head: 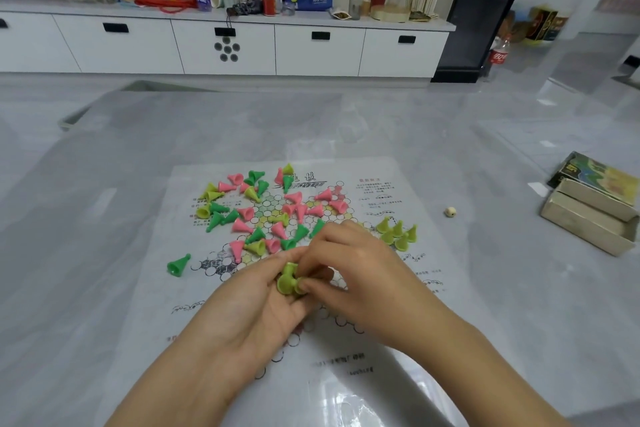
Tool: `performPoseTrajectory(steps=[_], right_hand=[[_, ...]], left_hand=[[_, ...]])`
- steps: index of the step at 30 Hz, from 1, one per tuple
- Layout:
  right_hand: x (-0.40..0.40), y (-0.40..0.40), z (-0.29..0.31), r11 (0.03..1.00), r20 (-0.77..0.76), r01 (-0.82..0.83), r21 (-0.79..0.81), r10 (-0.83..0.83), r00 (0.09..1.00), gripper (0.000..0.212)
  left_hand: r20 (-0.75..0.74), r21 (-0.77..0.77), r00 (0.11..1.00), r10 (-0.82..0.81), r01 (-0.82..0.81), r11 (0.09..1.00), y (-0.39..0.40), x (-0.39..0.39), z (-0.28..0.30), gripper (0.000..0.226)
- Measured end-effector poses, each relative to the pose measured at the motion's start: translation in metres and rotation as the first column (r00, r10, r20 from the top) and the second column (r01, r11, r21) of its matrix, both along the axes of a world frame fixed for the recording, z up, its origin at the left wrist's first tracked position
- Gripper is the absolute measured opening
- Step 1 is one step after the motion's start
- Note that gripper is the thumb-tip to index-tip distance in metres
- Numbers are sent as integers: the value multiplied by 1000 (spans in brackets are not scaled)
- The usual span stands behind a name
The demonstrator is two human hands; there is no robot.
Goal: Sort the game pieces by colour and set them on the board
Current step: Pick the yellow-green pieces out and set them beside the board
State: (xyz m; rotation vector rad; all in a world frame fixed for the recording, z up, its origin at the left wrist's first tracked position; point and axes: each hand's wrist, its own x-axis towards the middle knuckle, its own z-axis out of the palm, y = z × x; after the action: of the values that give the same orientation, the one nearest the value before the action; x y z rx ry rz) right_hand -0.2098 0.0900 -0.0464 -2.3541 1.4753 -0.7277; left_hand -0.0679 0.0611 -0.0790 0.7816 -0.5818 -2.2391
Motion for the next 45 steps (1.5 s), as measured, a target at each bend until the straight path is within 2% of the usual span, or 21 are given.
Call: performPoseTrajectory(steps=[3,7,12,19,22,24,26,30,35,45], right_hand=[[-2,0,2,1000,60,23,-10,-22,998,6],[-5,-1,0,999,30,32,-14,-32,999,6],[-10,-1,-1,986,98,120,-114,-109,989,4],[-8,0,-1,967,116,131,-218,-107,987,1],[-8,0,0,981,126,90,-174,-68,990,1],[-9,0,1,992,151,59,-114,-41,988,3],[-11,0,2,997,227,62,-49,-50,973,6],[-20,-3,2,984,405,166,69,-180,896,7],[-23,-4,0,981,274,96,166,-139,952,6],[-26,-3,1,981,219,40,188,-82,972,3]], left_hand=[[35,-38,999,22,-21,999,0,-1,-1,21],[115,-51,992,47,-41,998,4,-3,4,18],[274,-58,955,111,-99,993,7,-7,10,20],[312,-91,945,98,-73,993,10,-7,18,18],[296,-138,950,100,-61,989,11,-6,19,23],[345,-172,932,110,-53,984,12,-4,18,23],[436,-261,888,146,-30,965,12,-3,18,12],[587,-448,777,229,75,891,13,-4,17,8],[622,-492,741,254,118,862,15,-4,14,7],[675,-514,690,260,187,837,16,-4,13,4]])
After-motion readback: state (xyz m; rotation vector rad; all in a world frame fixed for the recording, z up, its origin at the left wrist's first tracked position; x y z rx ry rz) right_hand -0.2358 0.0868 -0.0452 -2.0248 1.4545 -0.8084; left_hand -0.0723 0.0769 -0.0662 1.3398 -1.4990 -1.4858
